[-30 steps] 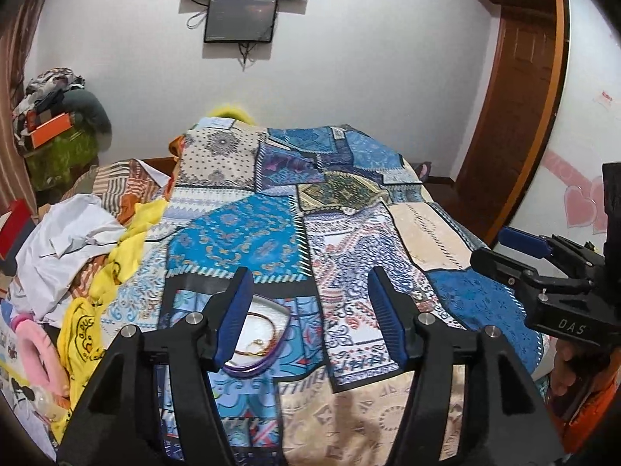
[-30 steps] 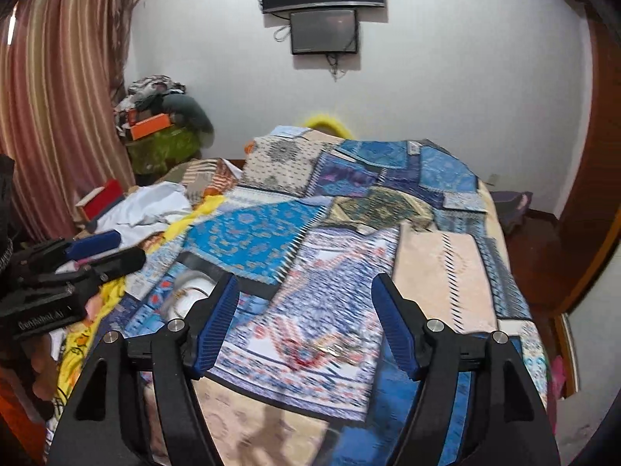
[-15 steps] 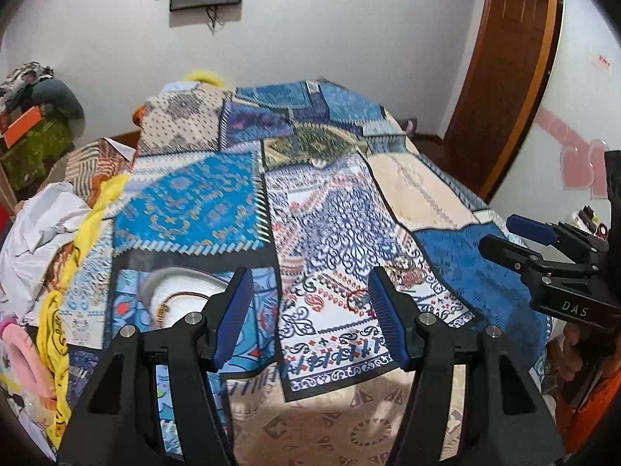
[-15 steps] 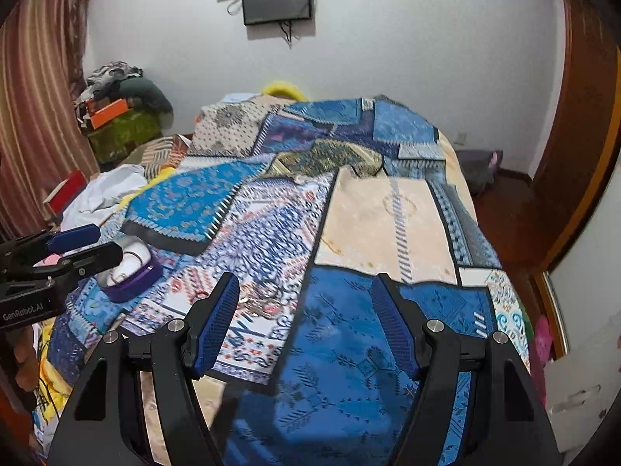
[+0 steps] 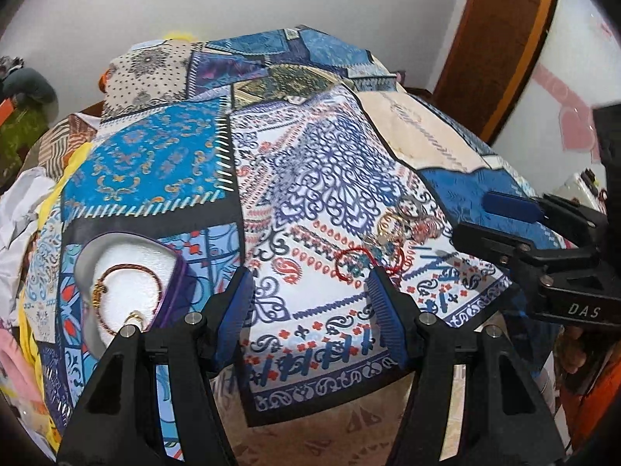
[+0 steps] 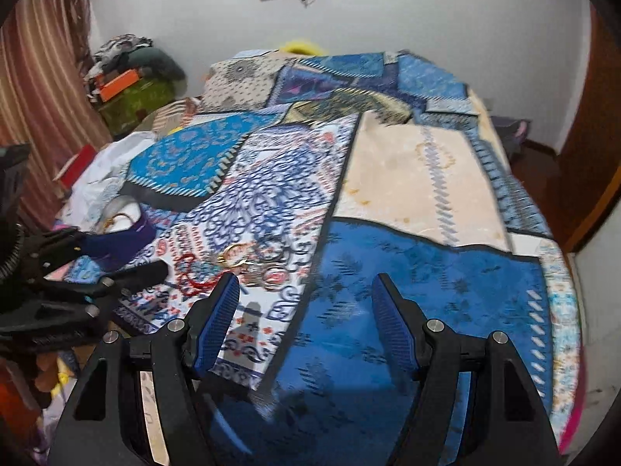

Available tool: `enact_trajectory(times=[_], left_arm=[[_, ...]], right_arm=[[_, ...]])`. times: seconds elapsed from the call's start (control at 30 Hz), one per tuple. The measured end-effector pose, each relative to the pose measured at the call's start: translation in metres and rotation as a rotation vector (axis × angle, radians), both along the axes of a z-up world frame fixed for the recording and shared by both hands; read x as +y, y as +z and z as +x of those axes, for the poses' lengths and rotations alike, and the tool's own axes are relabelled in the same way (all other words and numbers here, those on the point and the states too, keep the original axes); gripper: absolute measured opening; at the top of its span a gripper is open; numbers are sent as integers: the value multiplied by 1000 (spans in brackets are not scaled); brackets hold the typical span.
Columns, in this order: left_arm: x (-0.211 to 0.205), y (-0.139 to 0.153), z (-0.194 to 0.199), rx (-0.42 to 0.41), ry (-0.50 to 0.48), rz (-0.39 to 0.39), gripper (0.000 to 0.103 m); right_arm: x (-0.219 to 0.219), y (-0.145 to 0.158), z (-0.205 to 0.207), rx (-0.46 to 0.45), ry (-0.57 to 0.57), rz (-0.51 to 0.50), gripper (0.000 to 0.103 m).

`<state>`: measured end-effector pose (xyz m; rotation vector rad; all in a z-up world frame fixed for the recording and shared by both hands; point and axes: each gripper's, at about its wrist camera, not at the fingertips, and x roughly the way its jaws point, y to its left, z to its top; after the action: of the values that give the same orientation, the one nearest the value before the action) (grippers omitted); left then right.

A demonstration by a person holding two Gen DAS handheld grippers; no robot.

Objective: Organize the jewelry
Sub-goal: 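Move both tools back to the jewelry lying on the cloth, then grasp the red string bracelet with the left tool while the right tool grasps the silver ring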

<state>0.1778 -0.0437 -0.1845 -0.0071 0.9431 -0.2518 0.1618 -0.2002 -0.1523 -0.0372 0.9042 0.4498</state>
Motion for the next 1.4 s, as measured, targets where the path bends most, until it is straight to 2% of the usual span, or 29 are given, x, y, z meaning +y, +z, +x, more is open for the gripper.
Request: enact_trajectory(times=[0.1,0.17,0.27,0.3,0.5,0.63,0.93,1.4], left_arm=[[-4,-3,0,-3,-16,4,60],[-5,-4,0,-10,-36,-11,53],[-7,-5,1,-10,-61,-33,41],[-7,-5,2,-9,-68,-39,33],[-14,-10,5,-12,-102,-67,23],[-14,-14,10,-18,-61,-82,7],[-13,-3,2,-29,-58,-85,6],[8,47,-30,-146,-10,-104,6]], right_arm=[[6,-6,5,9,11,-10,67],[10,-8,7,4,22,-20,65],[14,-12,9,12,44,-23,56],[16,-13,9,17,49,-23,49],[24,-17,7,-8,71,-61,40],[24,-18,8,-7,72,-65,28],[20,-12,4,-13,55,-41,28],[14,27,-18,-89,12,-11,28]])
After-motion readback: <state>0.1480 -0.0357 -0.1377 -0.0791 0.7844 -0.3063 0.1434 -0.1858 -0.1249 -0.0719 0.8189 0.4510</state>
